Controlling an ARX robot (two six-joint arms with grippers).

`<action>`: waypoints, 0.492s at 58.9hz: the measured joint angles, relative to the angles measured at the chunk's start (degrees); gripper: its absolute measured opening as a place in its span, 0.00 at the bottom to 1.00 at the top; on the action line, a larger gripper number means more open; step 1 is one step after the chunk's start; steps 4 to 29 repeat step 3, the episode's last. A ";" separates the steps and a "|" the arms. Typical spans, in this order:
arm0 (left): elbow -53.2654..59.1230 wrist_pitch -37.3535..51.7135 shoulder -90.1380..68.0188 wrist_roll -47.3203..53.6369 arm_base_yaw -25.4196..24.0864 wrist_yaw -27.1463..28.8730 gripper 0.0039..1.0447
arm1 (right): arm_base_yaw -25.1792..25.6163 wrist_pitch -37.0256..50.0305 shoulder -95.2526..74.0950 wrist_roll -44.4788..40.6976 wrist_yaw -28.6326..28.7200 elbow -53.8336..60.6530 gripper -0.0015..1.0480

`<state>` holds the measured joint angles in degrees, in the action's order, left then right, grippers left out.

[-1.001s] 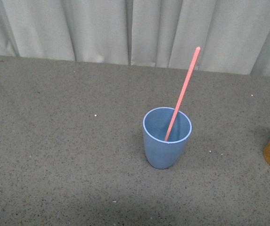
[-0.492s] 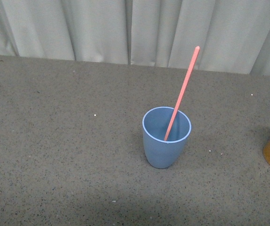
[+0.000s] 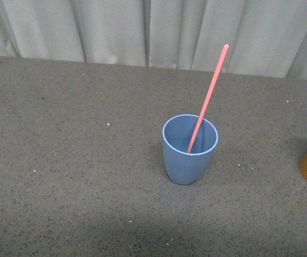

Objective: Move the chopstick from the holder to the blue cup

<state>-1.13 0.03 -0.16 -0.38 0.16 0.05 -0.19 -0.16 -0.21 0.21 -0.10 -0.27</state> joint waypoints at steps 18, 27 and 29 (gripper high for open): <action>0.00 0.00 0.00 0.00 0.00 0.00 0.94 | 0.00 0.00 0.00 0.00 0.00 0.00 0.91; 0.00 0.00 0.00 0.00 0.00 0.00 0.94 | 0.00 0.00 0.00 0.00 0.00 0.00 0.91; 0.00 0.00 0.00 0.00 0.00 0.00 0.94 | 0.00 0.00 0.00 0.00 0.00 0.00 0.91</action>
